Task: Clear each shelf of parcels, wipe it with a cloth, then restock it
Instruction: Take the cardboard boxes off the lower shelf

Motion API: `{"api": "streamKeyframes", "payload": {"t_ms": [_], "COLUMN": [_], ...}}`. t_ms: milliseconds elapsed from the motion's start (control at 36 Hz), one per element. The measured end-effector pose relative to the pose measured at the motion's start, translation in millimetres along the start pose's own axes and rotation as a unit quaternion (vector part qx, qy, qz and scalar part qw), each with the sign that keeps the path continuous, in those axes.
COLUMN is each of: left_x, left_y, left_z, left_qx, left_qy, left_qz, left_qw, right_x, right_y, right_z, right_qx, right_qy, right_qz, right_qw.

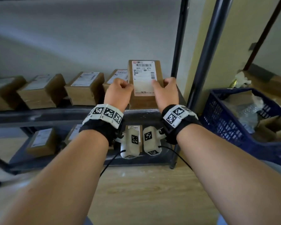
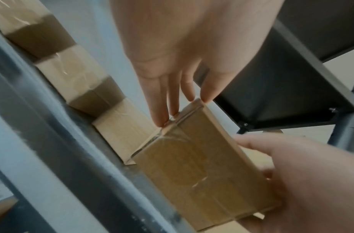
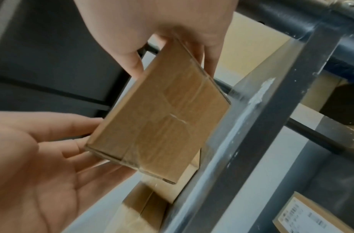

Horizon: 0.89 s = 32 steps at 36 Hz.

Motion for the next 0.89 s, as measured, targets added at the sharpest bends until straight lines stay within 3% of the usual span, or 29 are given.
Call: {"api": "streamKeyframes", "payload": {"t_ms": [83,222,389,667,778,889], "left_x": [9,20,49,148,202,253], "left_y": [21,54,93,150,165,176], "left_z": [23,43,55,43,21,-6], "left_qx": [-0.035,-0.04,-0.031,-0.02,-0.045,-0.02], "left_qy": [0.037,0.063,0.077,0.054,0.09,0.101], "left_qz": [0.018,0.04,0.104,0.265,0.331,0.401], "left_qw": [0.999,0.996,0.991,0.962,0.938,0.91], "right_x": [11,19,1,-76,-111,-158], "right_y": [24,60,96,140,144,146], "right_z": [-5,-14,-29,-73,-88,-108], "right_qx": [-0.004,0.002,0.074,0.204,0.221,0.259], "right_qy": [0.009,0.035,0.058,0.126,0.173,0.207], "right_qz": [0.035,0.071,0.079,0.062,0.066,0.036], "right_qw": [0.999,0.997,0.992,0.969,0.958,0.943]}}
Point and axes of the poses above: each hand's wrist, its own y-axis away from the middle knuckle, its own z-axis out of the back of the hand, x = y × z, the point moved 8 cm from there along -y, towards the middle knuckle, and after that the axes turned 6 degrees about y, right-handed, at the moved point
